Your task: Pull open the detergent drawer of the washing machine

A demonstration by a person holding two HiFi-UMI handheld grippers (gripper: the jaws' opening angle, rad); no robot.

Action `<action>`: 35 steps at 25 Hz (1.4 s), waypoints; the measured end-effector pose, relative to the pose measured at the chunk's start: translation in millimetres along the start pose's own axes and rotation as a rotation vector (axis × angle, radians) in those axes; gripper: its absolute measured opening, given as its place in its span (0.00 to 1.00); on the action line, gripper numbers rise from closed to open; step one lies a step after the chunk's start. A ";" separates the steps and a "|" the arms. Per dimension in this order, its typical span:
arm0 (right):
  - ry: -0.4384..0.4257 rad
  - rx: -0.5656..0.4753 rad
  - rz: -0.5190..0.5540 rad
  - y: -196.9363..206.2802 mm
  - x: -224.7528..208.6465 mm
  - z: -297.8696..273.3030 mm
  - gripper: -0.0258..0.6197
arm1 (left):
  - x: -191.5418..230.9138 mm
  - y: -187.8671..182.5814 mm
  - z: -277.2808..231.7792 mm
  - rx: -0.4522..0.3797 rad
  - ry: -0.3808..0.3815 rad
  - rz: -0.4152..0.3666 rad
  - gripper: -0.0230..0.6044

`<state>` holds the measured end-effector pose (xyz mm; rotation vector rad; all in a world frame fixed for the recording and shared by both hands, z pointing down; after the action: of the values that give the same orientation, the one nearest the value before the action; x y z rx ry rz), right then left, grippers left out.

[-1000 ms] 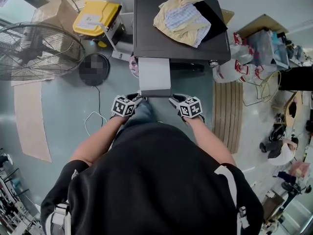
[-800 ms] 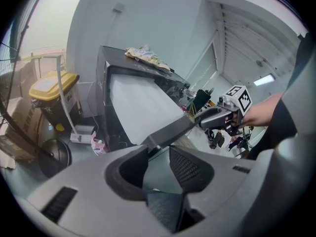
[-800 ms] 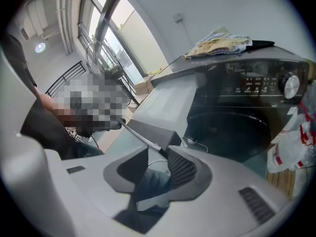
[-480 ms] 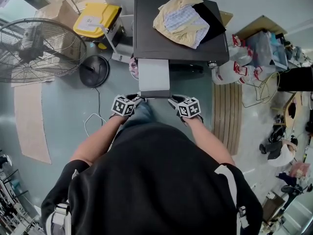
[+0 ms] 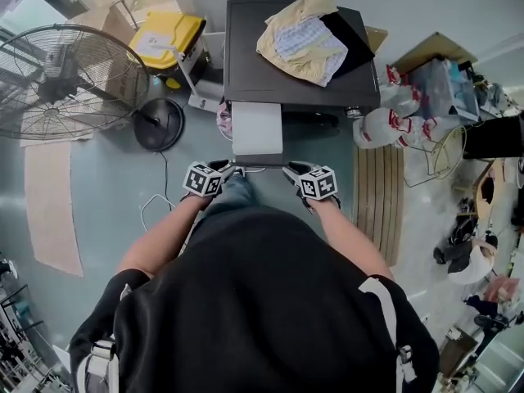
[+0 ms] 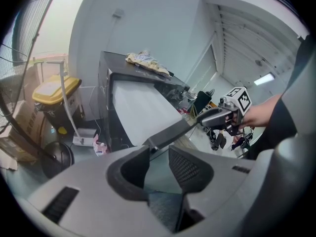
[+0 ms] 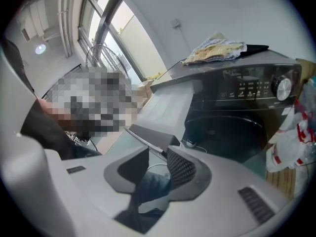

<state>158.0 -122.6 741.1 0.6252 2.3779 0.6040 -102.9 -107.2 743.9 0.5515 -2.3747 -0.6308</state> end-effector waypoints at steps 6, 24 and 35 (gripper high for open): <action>0.007 -0.036 0.009 -8.8 -0.4 13.2 0.21 | -3.2 -9.1 9.9 -0.036 -0.016 -0.003 0.24; 0.083 -0.222 0.105 -74.9 -9.9 86.1 0.20 | -17.3 -62.6 56.3 -0.192 -0.088 -0.105 0.24; 0.124 -0.407 0.172 -126.8 11.5 141.4 0.20 | -24.8 -106.6 103.4 -0.340 -0.143 -0.157 0.24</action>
<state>204.8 -178.2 565.3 0.6249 2.2277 1.1952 -127.8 -148.5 601.3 0.5582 -2.2965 -1.1527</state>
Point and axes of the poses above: the fingertips, and each gripper's own axes: z backward along the fingers, x to its left, y out of its underside, the point moved 6 cm from there along z, backward along the fingers, and after that the axes turned 2 degrees about y, right-handed, at the moved point
